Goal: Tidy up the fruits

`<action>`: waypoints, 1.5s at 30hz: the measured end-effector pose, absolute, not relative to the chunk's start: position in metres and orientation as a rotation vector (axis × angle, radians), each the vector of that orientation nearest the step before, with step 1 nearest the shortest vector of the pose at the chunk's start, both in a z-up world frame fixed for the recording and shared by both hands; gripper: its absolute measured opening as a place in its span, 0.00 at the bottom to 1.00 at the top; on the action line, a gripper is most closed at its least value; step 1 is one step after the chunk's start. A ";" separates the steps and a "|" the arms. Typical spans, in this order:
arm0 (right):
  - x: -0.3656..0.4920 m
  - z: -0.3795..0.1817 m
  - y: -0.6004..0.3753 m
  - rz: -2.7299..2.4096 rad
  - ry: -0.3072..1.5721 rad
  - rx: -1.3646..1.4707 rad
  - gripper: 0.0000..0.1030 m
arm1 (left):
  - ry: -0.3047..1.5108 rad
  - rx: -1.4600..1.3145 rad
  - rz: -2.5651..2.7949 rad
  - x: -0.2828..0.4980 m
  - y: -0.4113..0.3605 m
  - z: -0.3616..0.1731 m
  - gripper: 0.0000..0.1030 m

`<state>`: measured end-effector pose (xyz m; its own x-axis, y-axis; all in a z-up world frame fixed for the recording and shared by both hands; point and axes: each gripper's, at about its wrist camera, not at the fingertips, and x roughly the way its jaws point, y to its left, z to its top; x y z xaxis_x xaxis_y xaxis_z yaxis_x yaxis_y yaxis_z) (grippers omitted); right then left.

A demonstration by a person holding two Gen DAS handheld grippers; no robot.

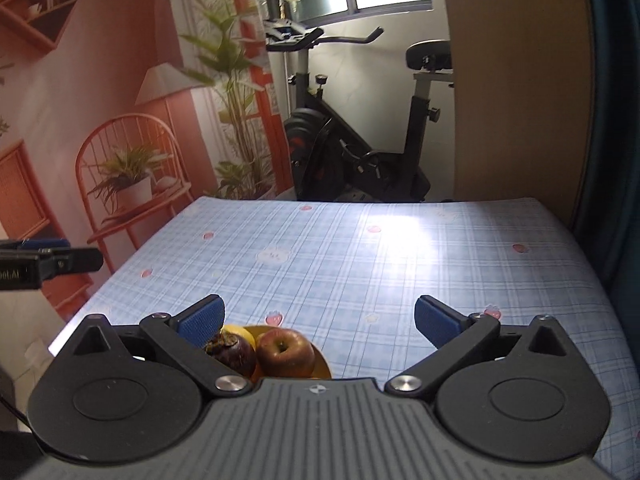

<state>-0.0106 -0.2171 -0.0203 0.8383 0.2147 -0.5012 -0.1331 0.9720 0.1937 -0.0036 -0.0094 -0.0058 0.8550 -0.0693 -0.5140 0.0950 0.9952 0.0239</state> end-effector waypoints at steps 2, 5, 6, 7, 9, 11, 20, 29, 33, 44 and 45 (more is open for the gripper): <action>-0.015 -0.015 -0.220 0.173 0.533 0.156 1.00 | 0.531 0.062 -0.079 -0.007 -0.012 -0.004 0.84; -0.019 -0.010 -0.221 0.161 0.519 0.161 1.00 | 0.523 0.075 -0.070 -0.010 -0.014 -0.001 0.84; -0.020 -0.009 -0.221 0.156 0.515 0.161 1.00 | 0.520 0.076 -0.068 -0.010 -0.014 0.000 0.84; -0.021 -0.008 -0.220 0.151 0.512 0.160 1.00 | 0.517 0.076 -0.064 -0.011 -0.014 0.000 0.84; -0.023 -0.007 -0.220 0.144 0.507 0.159 1.00 | 0.507 0.078 -0.056 -0.015 -0.014 0.001 0.84; -0.025 -0.005 -0.220 0.139 0.500 0.161 1.00 | 0.498 0.085 -0.048 -0.017 -0.016 0.002 0.84; -0.029 -0.002 -0.219 0.128 0.483 0.157 1.00 | 0.485 0.089 -0.007 -0.023 -0.021 0.003 0.90; -0.031 -0.001 -0.216 0.119 0.475 0.152 1.00 | 0.466 0.103 0.008 -0.028 -0.025 0.007 0.92; -0.031 0.000 -0.217 0.118 0.474 0.152 1.00 | 0.465 0.101 0.018 -0.029 -0.025 0.008 0.93; -0.031 0.000 -0.218 0.115 0.473 0.150 1.00 | 0.454 0.099 0.017 -0.032 -0.026 0.010 0.93; -0.031 0.000 -0.218 0.114 0.473 0.151 1.00 | 0.452 0.098 0.016 -0.032 -0.026 0.010 0.93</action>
